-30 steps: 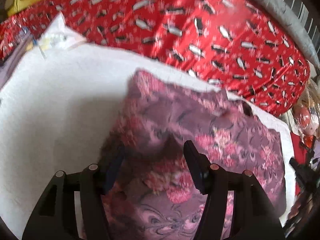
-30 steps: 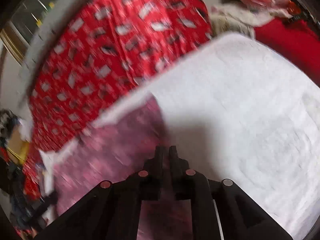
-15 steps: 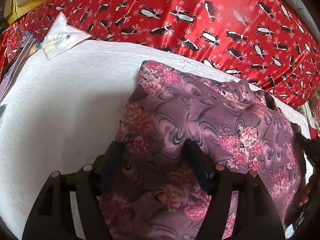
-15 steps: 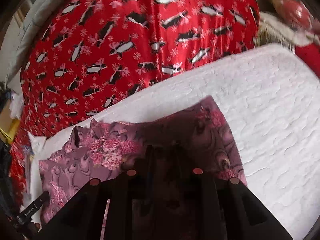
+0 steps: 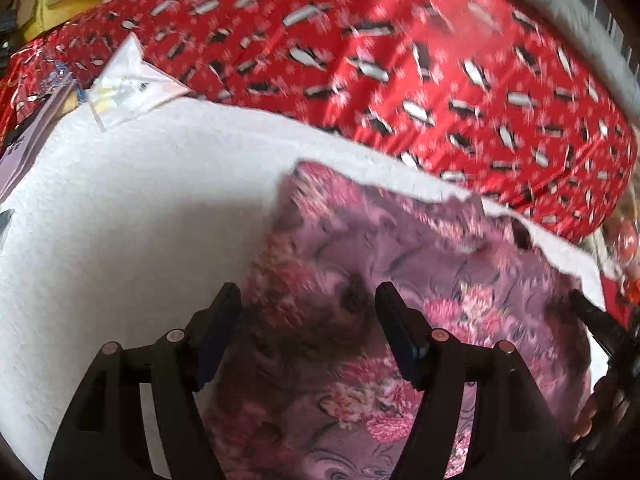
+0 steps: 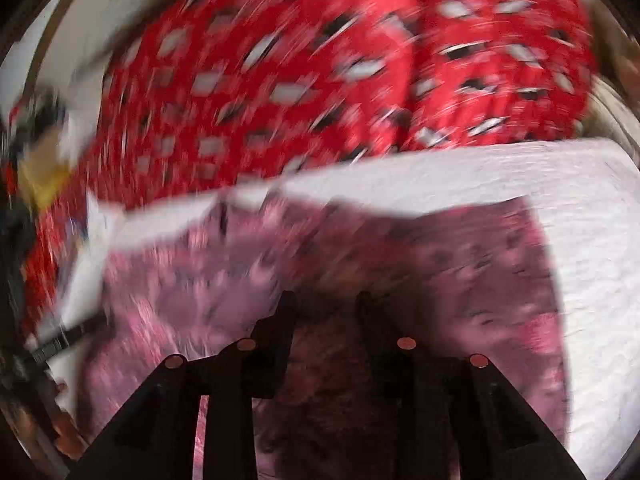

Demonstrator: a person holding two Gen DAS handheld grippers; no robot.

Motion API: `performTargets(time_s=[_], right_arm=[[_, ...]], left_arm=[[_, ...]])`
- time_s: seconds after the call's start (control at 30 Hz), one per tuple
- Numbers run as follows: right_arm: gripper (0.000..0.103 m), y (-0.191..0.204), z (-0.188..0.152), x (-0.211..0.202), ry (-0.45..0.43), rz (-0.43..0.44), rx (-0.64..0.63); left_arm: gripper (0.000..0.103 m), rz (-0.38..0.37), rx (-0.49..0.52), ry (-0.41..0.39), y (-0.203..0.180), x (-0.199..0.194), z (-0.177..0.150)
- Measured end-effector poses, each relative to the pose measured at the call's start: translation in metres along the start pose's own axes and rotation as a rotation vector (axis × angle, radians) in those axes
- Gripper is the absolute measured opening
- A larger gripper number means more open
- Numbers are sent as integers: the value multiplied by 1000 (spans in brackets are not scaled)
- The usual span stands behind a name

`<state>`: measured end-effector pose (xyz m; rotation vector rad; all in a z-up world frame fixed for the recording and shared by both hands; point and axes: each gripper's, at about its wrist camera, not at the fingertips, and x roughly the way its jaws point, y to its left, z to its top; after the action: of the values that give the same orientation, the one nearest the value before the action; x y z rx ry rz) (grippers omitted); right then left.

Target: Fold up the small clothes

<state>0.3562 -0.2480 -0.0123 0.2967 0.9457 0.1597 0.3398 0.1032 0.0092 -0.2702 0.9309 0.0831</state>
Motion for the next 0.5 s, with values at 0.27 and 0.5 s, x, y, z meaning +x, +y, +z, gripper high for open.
performTargets(time_s=[0.27, 0.5], right_arm=[[39, -98, 14, -4, 17, -152, 296], [10, -93, 24, -3, -12, -59, 246]], left_arm=[[69, -60, -35, 16, -4, 8, -4], [69, -73, 8, -47, -17, -2, -3]])
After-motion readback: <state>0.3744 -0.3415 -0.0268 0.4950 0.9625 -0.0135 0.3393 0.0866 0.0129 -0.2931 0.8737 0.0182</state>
